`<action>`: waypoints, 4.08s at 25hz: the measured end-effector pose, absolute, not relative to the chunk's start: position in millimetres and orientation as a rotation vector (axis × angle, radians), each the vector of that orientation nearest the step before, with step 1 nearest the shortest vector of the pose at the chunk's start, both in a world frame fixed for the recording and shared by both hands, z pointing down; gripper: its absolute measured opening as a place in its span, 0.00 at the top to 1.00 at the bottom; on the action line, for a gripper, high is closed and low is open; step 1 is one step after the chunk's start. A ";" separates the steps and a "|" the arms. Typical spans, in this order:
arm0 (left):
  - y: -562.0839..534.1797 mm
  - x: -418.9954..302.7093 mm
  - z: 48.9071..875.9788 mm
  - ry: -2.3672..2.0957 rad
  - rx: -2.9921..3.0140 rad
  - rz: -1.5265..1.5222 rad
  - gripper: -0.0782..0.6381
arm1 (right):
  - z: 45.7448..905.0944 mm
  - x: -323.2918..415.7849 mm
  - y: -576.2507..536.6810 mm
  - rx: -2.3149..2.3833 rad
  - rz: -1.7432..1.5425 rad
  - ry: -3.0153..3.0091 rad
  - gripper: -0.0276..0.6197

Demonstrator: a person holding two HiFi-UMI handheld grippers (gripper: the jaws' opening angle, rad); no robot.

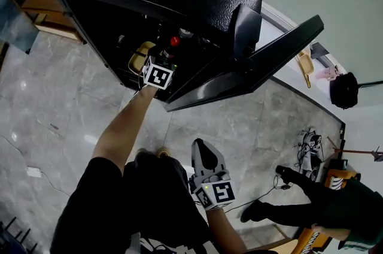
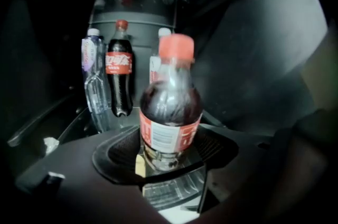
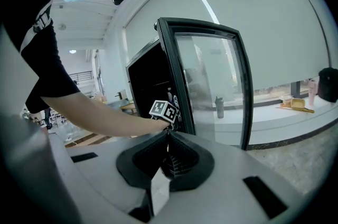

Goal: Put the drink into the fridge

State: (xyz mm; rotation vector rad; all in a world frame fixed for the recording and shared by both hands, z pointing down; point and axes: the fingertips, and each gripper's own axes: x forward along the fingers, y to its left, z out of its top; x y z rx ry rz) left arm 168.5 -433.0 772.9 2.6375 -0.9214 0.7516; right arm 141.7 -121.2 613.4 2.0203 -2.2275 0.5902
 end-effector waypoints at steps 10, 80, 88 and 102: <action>-393.8 124.4 708.4 -0.934 2.622 0.671 0.46 | 588.2 122.6 -118.3 1.926 0.625 -2.286 0.92; -164.3 -65.0 440.9 -1.223 2.631 0.219 0.88 | 458.4 124.4 -126.2 1.822 0.368 -2.409 0.92; -160.9 -69.2 443.3 -1.226 2.619 0.224 0.88 | 458.9 123.2 -125.4 1.819 0.370 -2.406 0.92; -159.2 -75.4 448.0 -1.252 2.593 0.221 0.88 | 462.5 121.1 -123.0 1.830 0.385 -2.404 0.92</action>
